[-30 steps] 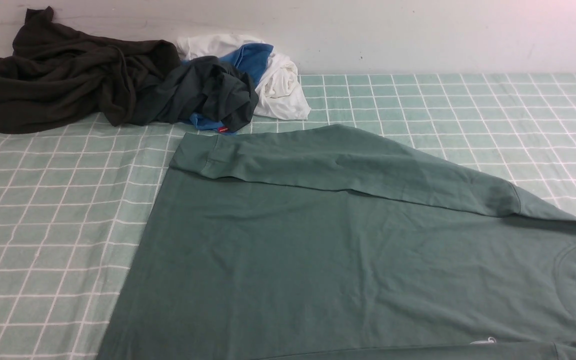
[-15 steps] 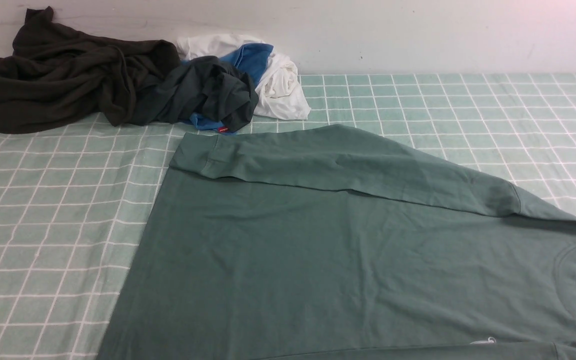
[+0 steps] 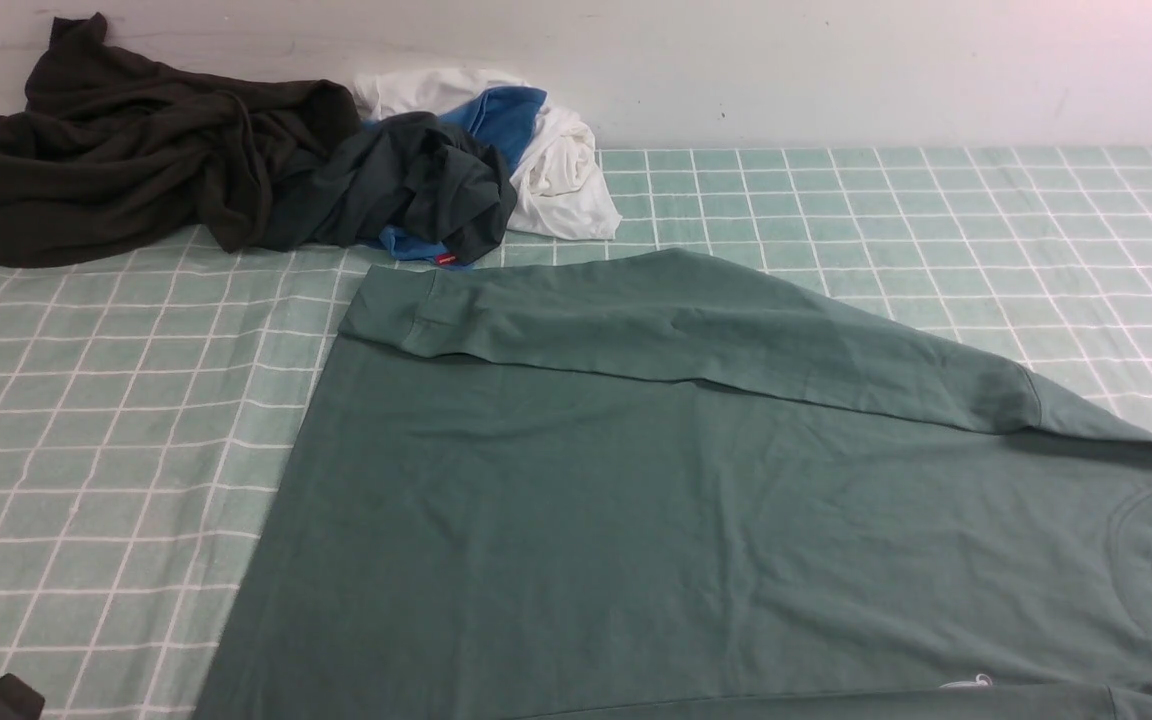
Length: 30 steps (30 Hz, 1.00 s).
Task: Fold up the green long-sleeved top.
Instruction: Use the left arm to clamp the cuff closest to it
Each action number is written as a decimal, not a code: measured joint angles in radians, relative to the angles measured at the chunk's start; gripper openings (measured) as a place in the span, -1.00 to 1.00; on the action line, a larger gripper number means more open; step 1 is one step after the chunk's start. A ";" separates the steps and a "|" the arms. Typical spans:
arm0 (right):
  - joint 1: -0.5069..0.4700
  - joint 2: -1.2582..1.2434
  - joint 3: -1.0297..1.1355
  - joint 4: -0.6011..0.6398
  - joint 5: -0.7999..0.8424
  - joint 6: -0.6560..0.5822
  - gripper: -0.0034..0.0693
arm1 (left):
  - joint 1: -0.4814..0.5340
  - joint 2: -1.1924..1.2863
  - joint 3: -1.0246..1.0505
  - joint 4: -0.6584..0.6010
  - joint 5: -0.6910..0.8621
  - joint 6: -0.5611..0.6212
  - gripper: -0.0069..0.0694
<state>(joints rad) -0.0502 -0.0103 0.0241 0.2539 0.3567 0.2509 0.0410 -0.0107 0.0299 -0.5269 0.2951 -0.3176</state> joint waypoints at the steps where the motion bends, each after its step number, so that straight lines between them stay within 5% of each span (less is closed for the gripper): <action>1: 0.000 0.000 0.000 0.091 0.003 0.030 -0.94 | 0.000 0.000 0.000 -0.097 -0.002 -0.036 -0.83; 4: 0.000 0.000 0.000 0.367 0.014 0.127 -0.94 | 0.000 0.000 0.000 -0.270 -0.009 -0.087 -0.83; 9: 0.000 0.000 -0.002 0.564 0.000 0.140 -0.94 | 0.000 0.000 0.000 -0.309 -0.020 -0.046 -0.83; 12: 0.000 0.000 -0.001 0.568 -0.015 0.090 -0.94 | 0.000 0.000 -0.001 -0.315 -0.028 0.037 -0.83; 19: 0.000 0.012 -0.066 0.520 0.050 -0.211 -0.94 | 0.000 0.058 -0.206 -0.248 0.133 0.452 -0.83; 23: 0.000 0.176 -0.229 0.431 0.061 -0.388 -0.94 | 0.000 0.291 -0.396 -0.082 0.318 0.561 -0.83; 25: 0.000 0.377 -0.420 0.335 0.137 -0.544 -0.94 | 0.000 0.530 -0.584 0.108 0.514 0.639 -0.83; 30: 0.009 0.659 -0.671 0.280 0.376 -0.684 -0.94 | -0.049 0.768 -0.794 0.307 0.744 0.663 -0.82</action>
<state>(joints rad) -0.0414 0.6491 -0.6470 0.5338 0.7324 -0.4331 -0.0082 0.7577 -0.7640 -0.2196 1.0395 0.3456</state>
